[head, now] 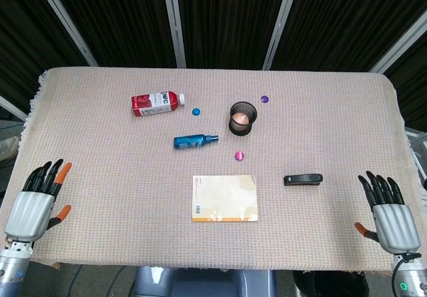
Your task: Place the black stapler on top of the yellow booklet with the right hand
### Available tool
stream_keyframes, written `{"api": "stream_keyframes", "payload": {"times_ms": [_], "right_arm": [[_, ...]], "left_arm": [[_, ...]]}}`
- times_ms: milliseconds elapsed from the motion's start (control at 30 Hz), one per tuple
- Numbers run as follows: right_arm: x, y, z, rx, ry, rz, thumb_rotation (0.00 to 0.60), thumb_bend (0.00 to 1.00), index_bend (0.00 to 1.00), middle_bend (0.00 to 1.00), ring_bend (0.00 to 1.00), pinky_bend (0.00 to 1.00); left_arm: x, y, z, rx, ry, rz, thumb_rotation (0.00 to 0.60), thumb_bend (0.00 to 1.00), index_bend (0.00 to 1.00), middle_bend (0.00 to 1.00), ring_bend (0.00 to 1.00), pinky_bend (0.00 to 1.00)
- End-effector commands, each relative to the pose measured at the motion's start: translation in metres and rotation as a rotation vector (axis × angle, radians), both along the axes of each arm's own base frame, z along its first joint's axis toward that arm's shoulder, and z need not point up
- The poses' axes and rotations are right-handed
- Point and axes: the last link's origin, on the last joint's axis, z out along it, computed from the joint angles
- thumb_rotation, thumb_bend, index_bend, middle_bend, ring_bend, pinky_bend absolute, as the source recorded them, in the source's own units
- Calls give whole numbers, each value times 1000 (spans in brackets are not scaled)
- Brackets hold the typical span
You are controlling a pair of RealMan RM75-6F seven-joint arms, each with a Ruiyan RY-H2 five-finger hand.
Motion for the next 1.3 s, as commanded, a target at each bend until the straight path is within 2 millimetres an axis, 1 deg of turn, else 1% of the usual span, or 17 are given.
{"api": "stream_keyframes", "payload": {"times_ms": [33,267,400,500,567,667,800,867,1000,1167,1300], "right_arm": [[0,0,0,-1,1,1,600,25,0,0,0,0],[0,-1,-4,13,11,0,600,25,0,0,0,0],[1,-7,-13,55,11,8,600,30,0,0,0,0],[2,-21,-24,107,12,38,600,55,3,0,0,0],[0,-33,-35,142,35,59,600,71,25,0,0,0],[-4,-51,-47,182,58,83,600,93,105,0,0,0],[-3,-70,-53,199,56,113,600,118,227,0,0,0],[0,-80,-56,203,63,133,600,123,255,0,0,0],[3,-99,-67,224,97,157,600,127,297,0,0,0],[8,-112,-84,248,104,184,600,127,329,0,0,0],[6,-122,-96,282,121,164,600,129,331,0,0,0]], "left_arm": [[0,0,0,0,0,0,600,239,3,0,0,129],[-1,1,-1,-3,3,5,600,239,2,0,0,129],[3,4,-1,9,-12,-18,600,239,1,0,0,128],[5,2,4,41,-35,-53,600,239,1,0,0,125],[5,1,7,55,-51,-68,600,239,1,0,0,109],[3,3,10,71,-62,-81,600,240,0,0,0,87],[1,11,8,64,-56,-77,600,240,0,0,0,79],[1,18,6,54,-45,-68,600,242,0,0,0,78],[-1,29,1,40,-29,-40,600,240,0,0,0,77],[-2,30,0,33,-27,-29,600,241,0,0,0,77],[-3,30,1,31,-28,-23,600,243,0,0,0,78]]}}
